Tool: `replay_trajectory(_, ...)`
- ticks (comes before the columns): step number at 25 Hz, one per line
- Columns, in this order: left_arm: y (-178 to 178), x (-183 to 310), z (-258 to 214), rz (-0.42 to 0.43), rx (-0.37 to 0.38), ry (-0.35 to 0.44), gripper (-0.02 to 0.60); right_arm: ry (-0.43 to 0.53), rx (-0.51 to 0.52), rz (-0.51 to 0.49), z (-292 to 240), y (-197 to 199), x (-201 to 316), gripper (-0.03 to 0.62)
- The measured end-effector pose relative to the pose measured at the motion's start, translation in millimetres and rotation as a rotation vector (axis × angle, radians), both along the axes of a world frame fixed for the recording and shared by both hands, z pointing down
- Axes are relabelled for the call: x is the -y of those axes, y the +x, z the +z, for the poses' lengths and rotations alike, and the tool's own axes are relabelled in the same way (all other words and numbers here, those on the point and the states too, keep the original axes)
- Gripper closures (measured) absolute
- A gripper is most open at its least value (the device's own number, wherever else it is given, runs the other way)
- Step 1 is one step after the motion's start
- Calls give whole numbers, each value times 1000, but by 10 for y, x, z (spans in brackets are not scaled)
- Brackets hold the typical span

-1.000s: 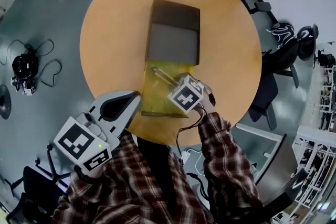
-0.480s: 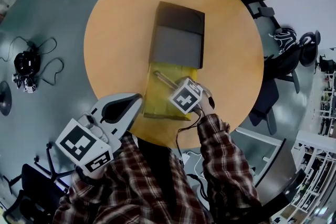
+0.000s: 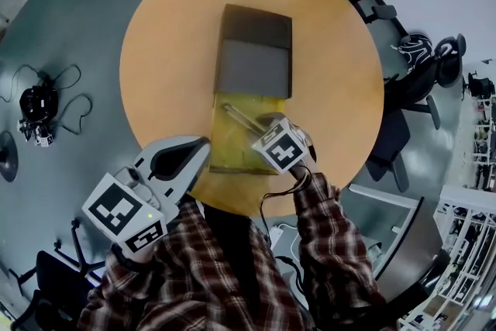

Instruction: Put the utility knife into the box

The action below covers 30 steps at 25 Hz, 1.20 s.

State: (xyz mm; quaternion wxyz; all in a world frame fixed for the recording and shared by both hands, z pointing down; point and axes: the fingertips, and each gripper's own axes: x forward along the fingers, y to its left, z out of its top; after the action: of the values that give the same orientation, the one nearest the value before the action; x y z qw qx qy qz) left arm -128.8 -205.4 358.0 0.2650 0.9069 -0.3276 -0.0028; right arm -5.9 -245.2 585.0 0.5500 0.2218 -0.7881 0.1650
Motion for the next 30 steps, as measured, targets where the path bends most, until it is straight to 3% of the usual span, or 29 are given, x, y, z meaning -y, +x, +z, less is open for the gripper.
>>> replay_trajectory(8,153,78,-310,55,-4,73,571,110,417,328,-963,-71,151,465)
replay_trajectory(14,388,200,-667,131,-9,170,571,352,660,509,-1993,75,243,565)
replay_trajectory(22,687,239,-949,220,-23,228,571,594,770,590,-2959,192,-23,582)
replay_trajectory(30,754,266,-1039,243,-30,246,571,658,801,627,-3190,224,-194,583)
